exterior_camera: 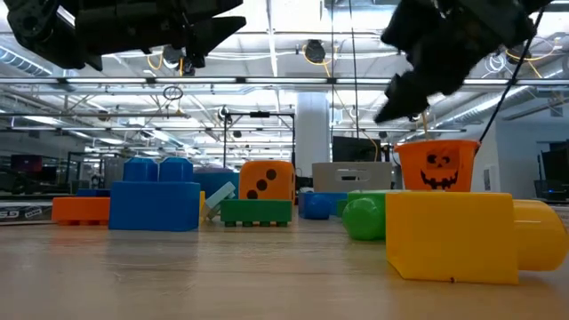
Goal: Pick & Place Toys
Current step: Put the orange game piece into the black bin
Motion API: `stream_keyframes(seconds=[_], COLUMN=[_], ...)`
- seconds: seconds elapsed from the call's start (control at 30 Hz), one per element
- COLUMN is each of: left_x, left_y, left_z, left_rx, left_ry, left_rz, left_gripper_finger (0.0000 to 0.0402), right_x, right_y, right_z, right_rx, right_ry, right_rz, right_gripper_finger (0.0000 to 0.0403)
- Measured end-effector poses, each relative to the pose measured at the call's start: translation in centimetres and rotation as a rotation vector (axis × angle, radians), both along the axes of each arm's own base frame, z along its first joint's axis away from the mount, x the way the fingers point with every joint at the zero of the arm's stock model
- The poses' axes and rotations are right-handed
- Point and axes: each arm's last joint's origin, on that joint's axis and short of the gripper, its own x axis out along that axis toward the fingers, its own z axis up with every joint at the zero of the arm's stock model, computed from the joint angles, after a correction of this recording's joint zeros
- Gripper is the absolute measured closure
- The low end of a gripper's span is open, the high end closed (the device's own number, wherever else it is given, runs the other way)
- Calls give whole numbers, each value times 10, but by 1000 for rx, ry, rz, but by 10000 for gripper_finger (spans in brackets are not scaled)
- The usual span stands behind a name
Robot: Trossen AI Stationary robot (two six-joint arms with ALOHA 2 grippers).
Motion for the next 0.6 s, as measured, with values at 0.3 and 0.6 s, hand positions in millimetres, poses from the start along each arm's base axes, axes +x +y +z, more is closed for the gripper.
stream_keyframes(seconds=[0.3, 0.6], left_x=[1, 1], left_y=[2, 2], left_z=[-3, -4], left_rx=[-1, 0], left_ry=[33, 41], left_rz=[7, 10], left_gripper_finger=[188, 188], right_x=[-1, 3], right_y=[1, -3], right_z=[-21, -34], right_rx=[-58, -85], right_ry=[156, 215], right_rz=[36, 36], right_gripper_finger=[236, 228])
